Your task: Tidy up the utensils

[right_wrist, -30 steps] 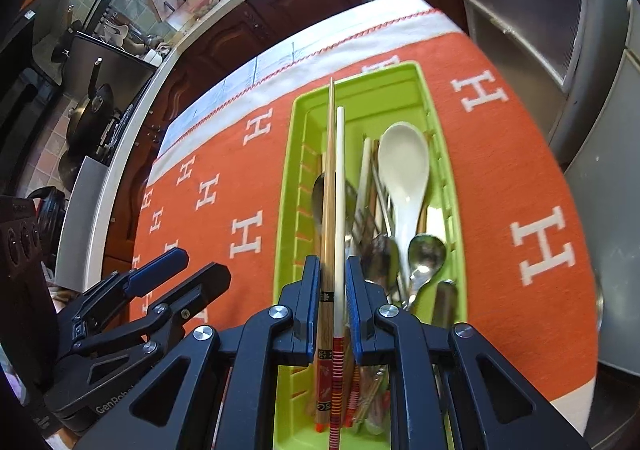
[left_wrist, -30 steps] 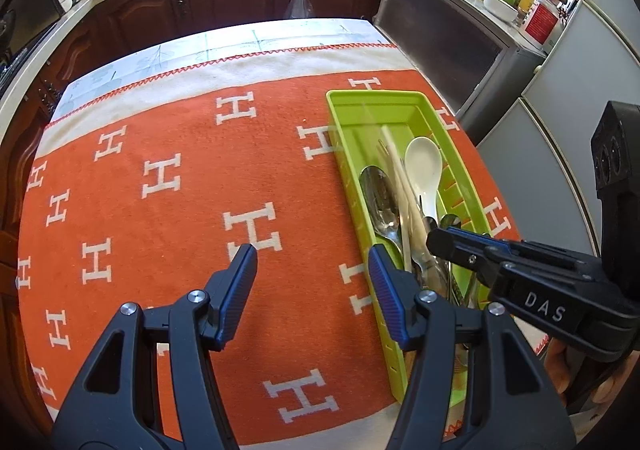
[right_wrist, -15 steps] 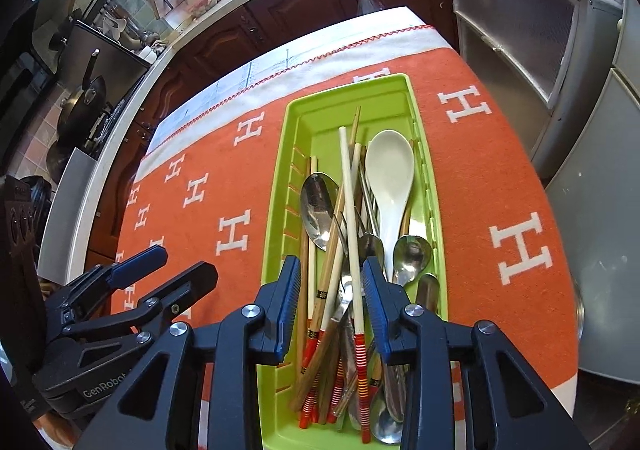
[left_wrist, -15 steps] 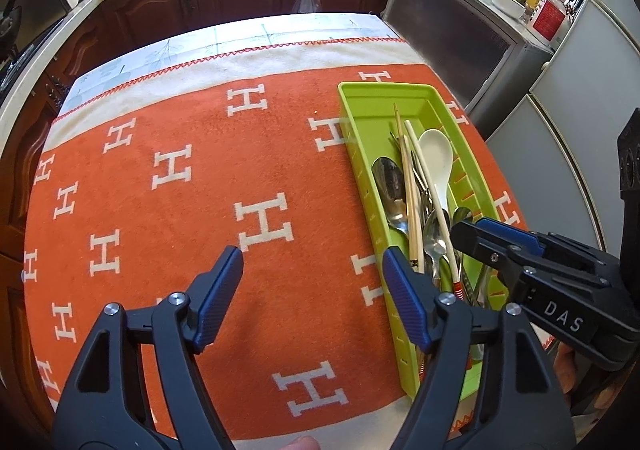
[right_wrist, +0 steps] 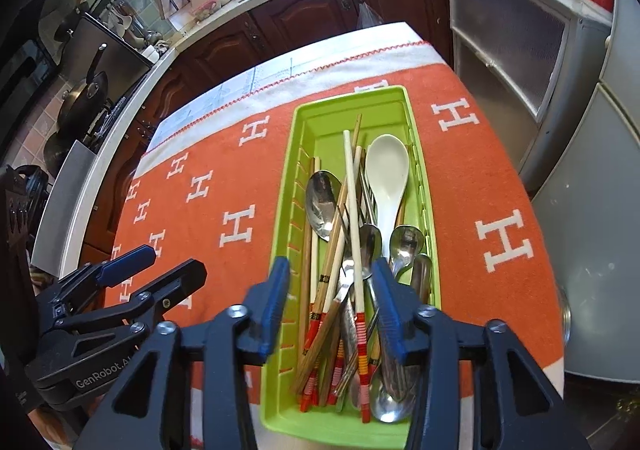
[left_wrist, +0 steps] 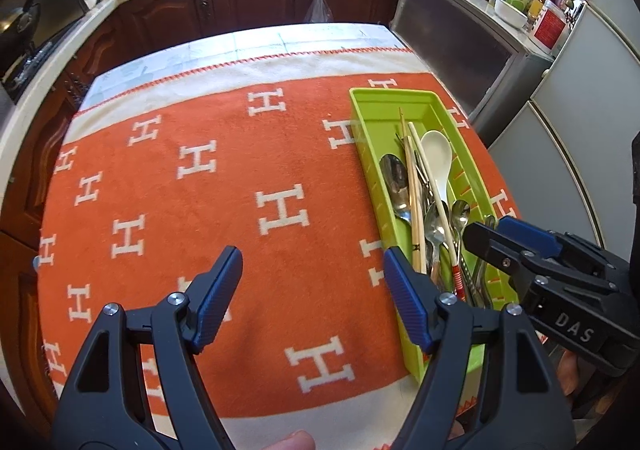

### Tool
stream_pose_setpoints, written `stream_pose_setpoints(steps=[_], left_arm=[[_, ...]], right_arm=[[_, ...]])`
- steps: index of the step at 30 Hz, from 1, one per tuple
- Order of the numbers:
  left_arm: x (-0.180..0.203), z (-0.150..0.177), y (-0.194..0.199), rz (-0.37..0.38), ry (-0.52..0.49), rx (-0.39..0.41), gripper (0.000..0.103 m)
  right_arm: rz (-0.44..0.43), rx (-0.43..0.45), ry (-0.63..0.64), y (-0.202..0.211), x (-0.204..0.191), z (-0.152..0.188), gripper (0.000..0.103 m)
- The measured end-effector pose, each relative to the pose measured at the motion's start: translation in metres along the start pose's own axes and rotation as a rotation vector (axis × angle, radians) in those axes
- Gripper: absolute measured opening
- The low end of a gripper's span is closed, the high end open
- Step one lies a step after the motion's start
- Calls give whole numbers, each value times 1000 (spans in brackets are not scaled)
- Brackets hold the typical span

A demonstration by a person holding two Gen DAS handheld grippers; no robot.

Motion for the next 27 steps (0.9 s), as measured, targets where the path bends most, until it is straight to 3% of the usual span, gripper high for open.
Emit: stream_pose_setpoints(steps=[11, 20, 27], left_arm=[[-40, 7, 63, -163, 23, 111, 71], [-65, 13, 129, -256, 59, 226, 79], [-79, 19, 159, -299, 98, 286, 81]], right_arm=[[-17, 96, 60, 56, -40, 3, 89], [-81, 206, 118, 103, -96, 0, 96], [-118, 237, 164, 124, -129, 7, 96]])
Point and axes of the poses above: each gripper's, at about its wrist camera, not at the fingertips, and y roughly against the way its jaws point, x to its right, z to its underside, the point moved 6 cm from there along -y, roughly the way its jaws point, and after that the axes turned 13 degrees about x, right-handed, at the moved point
